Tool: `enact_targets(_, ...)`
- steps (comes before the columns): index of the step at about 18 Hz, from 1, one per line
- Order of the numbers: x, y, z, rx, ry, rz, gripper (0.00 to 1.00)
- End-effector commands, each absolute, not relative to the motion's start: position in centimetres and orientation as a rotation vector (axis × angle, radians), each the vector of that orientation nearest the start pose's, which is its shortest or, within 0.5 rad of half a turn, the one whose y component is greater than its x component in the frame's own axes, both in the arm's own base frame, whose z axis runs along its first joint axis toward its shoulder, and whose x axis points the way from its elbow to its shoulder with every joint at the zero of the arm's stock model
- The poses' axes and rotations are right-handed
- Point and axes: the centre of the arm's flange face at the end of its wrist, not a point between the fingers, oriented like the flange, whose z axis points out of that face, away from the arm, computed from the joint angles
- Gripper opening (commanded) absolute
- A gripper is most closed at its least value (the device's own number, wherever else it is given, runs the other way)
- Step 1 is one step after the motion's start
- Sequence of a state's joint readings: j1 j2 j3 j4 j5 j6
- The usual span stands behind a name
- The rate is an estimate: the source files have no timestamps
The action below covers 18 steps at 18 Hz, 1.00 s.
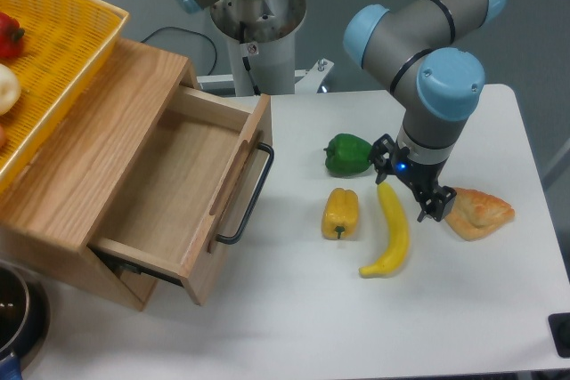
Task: Pick up the banana
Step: 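Lower the open gripper toward the yellow banana's stem end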
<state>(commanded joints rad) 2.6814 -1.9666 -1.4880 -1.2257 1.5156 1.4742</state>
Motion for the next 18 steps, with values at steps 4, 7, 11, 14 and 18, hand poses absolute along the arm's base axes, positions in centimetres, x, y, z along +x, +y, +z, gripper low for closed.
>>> enact_targets(4, -51.1, 41.0, 33.8, -3.033, 0.523, 0.025, 1.00)
enact_targets(7, -51.2, 41.3, 33.7, -3.042, 0.408, 0.017, 1.00)
enact_targets(11, -50.8, 41.5, 32.3, -3.061, 0.252, 0.009, 1.00)
enact_targets(14, -50.9, 41.4, 30.5, -3.067, 0.129, 0.027, 1.00)
enact_targets(18, -51.5, 41.3, 29.4, -3.074, 0.070, 0.004, 1.00)
